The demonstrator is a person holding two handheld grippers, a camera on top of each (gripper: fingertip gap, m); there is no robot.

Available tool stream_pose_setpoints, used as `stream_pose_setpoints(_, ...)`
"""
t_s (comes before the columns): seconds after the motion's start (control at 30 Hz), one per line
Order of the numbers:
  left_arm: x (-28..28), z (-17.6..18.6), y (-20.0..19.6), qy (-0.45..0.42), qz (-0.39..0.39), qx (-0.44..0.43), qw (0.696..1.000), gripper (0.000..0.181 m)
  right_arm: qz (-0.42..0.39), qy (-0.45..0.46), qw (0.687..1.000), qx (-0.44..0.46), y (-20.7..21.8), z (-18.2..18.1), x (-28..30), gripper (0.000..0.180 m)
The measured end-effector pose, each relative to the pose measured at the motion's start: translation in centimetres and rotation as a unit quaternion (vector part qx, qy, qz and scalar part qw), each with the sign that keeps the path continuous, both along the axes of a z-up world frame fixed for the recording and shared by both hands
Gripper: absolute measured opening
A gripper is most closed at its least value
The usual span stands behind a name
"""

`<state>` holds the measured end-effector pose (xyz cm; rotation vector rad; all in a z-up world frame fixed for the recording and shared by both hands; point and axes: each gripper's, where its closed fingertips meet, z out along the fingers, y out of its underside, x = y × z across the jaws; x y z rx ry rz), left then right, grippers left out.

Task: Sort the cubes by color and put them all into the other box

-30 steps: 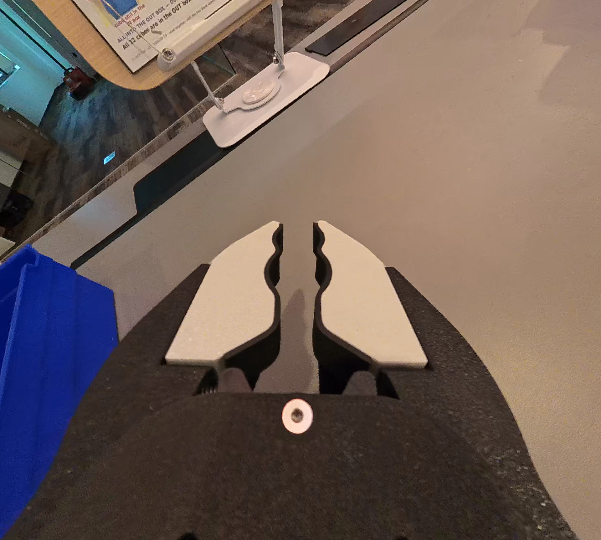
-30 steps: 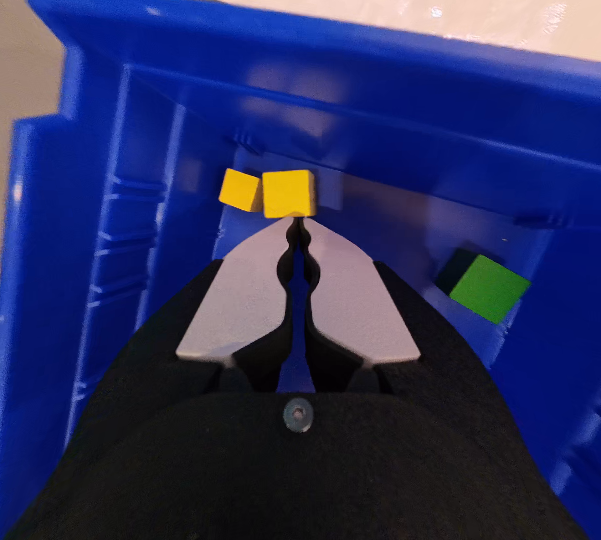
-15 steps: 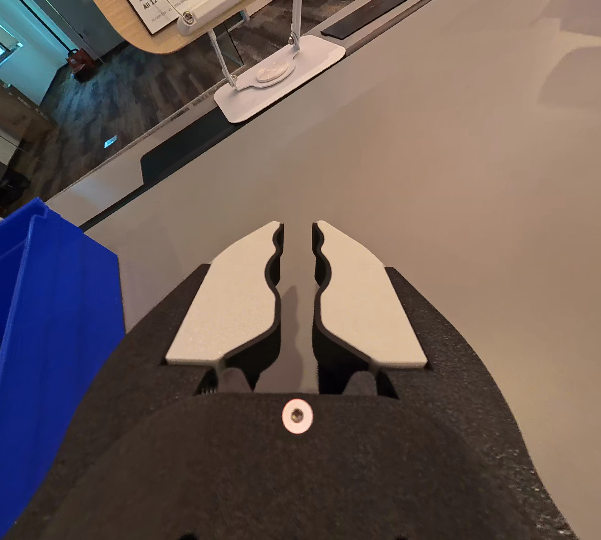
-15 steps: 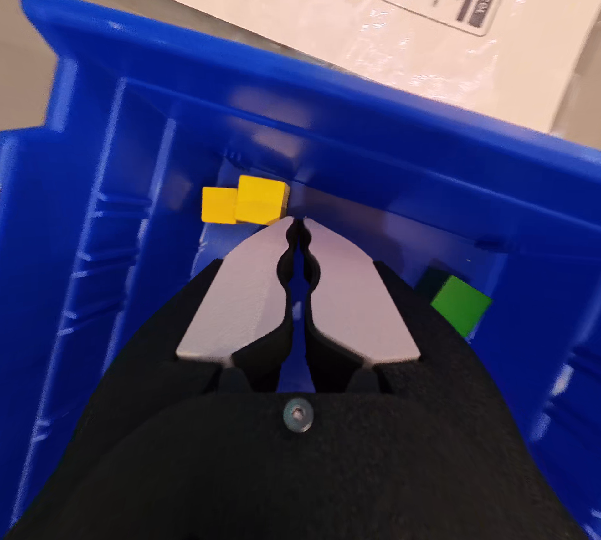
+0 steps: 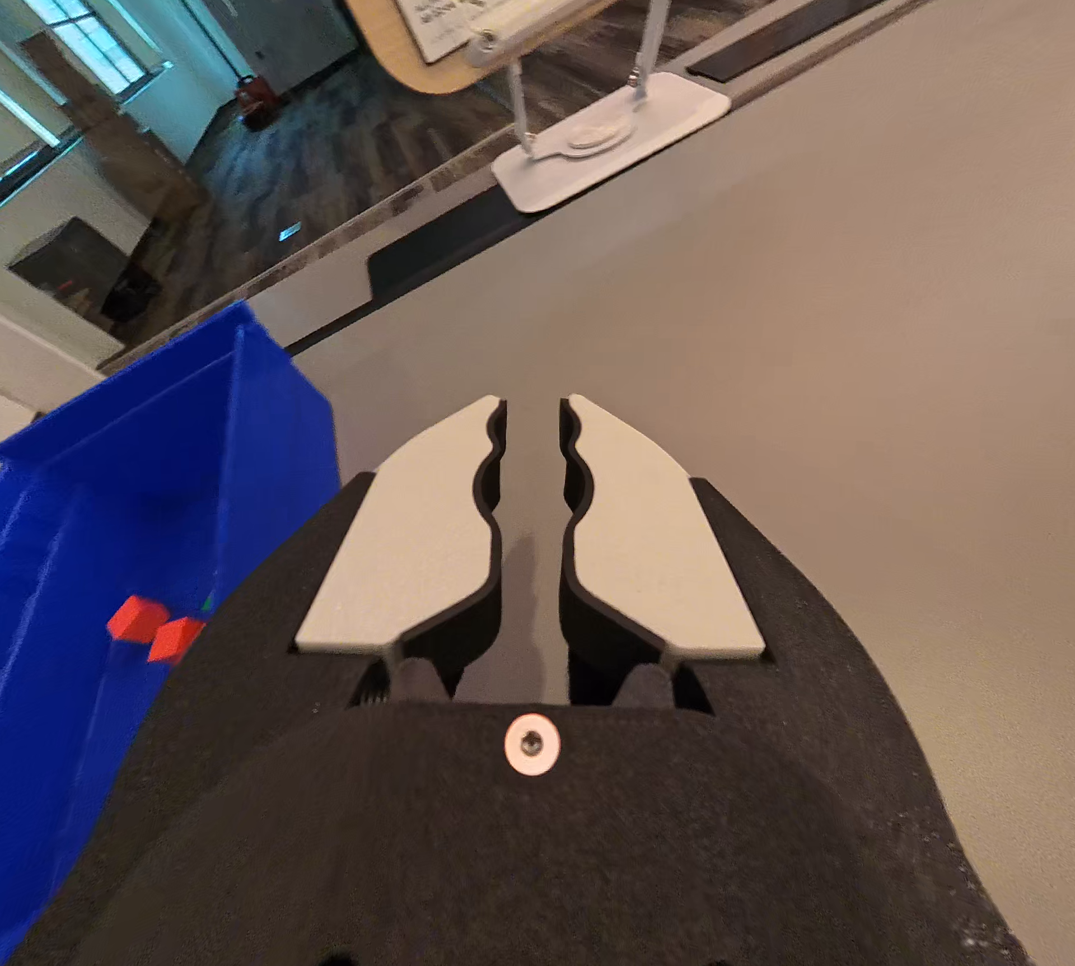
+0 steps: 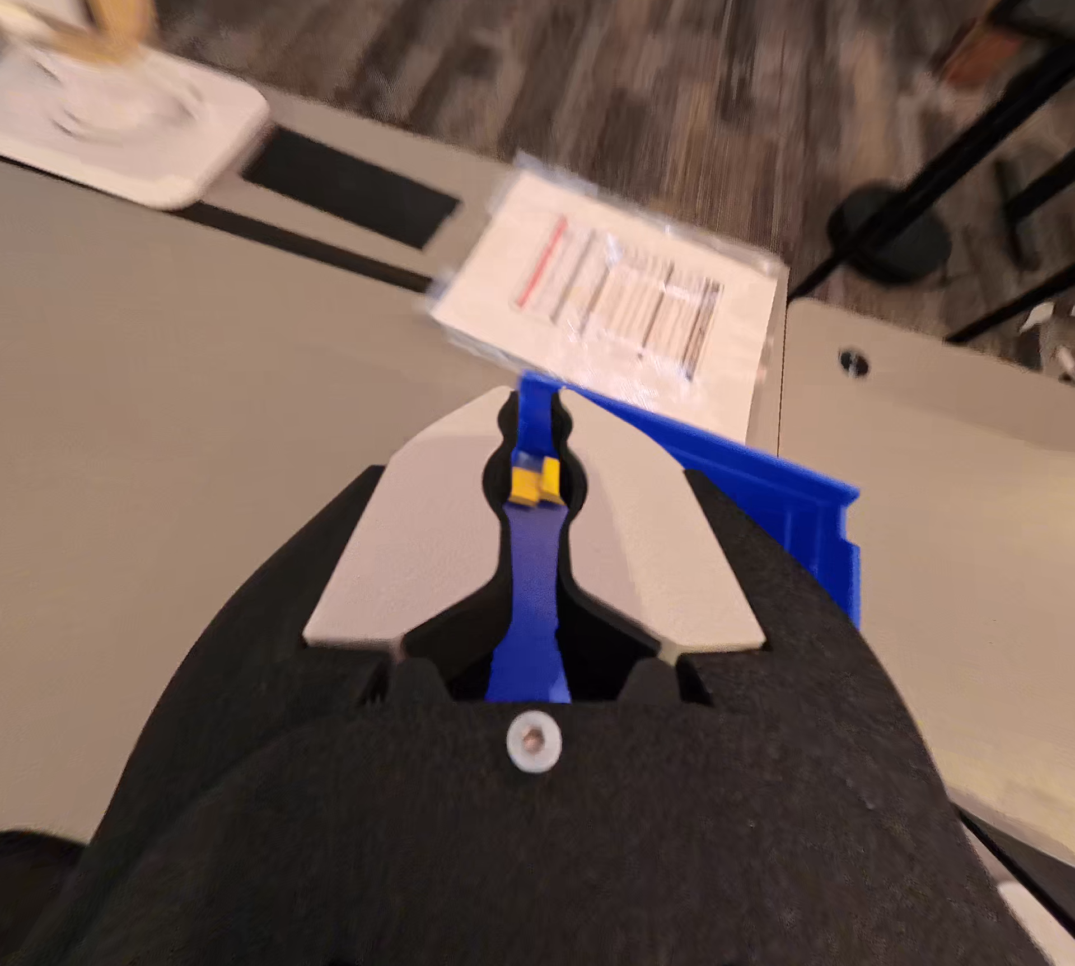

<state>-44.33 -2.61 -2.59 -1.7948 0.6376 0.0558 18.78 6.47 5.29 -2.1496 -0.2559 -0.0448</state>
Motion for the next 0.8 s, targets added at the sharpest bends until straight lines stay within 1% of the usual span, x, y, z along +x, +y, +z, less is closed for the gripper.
stream_pose_setpoints(0.07,-1.9,1.2,-0.2,-0.011,0.025,0.0,1.0,0.019,0.035,0.013,0.998,0.052,-1.6,4.2,-4.3,0.02)
stream_pose_setpoints(0.17,-5.8,3.2,0.0,-0.008,0.064,0.005,0.998,0.02,0.14,0.086,0.981,0.104,-4.3,8.9,-12.4,0.028)
stream_pose_setpoints(0.27,-10.1,4.4,0.8,0.009,0.094,-0.011,0.995,0.02,0.249,0.166,0.947,0.114,-7.2,11.7,-19.6,0.032)
stream_pose_setpoints(0.33,-13.2,4.4,1.6,0.034,0.12,-0.031,0.992,0.021,0.292,0.186,0.93,0.119,-8.6,12.8,-22.8,0.035)
stream_pose_setpoints(0.43,-17.3,4.1,2.6,0.064,0.149,-0.06,0.985,0.021,0.31,0.186,0.925,0.119,-9.4,12.9,-25.5,0.037)
stream_pose_setpoints(0.57,-21.0,3.8,3.2,0.075,0.169,-0.088,0.979,0.021,0.305,0.204,0.924,0.11,-9.1,11.0,-27.6,0.042)
stream_pose_setpoints(0.63,-22.1,3.5,3.3,0.068,0.164,-0.103,0.979,0.021,0.312,0.206,0.922,0.097,-8.4,10.0,-28.2,0.044)
stream_pose_setpoints(0.7,-22.6,2.1,3.1,0.064,0.142,-0.146,0.977,0.021,0.318,0.195,0.924,0.087,-7.5,9.0,-28.6,0.044)
stream_pose_setpoints(0.8,-24.1,-0.4,3.0,0.095,0.125,-0.192,0.969,0.023,0.317,0.169,0.932,0.048,-6.7,6.8,-28.6,0.044)
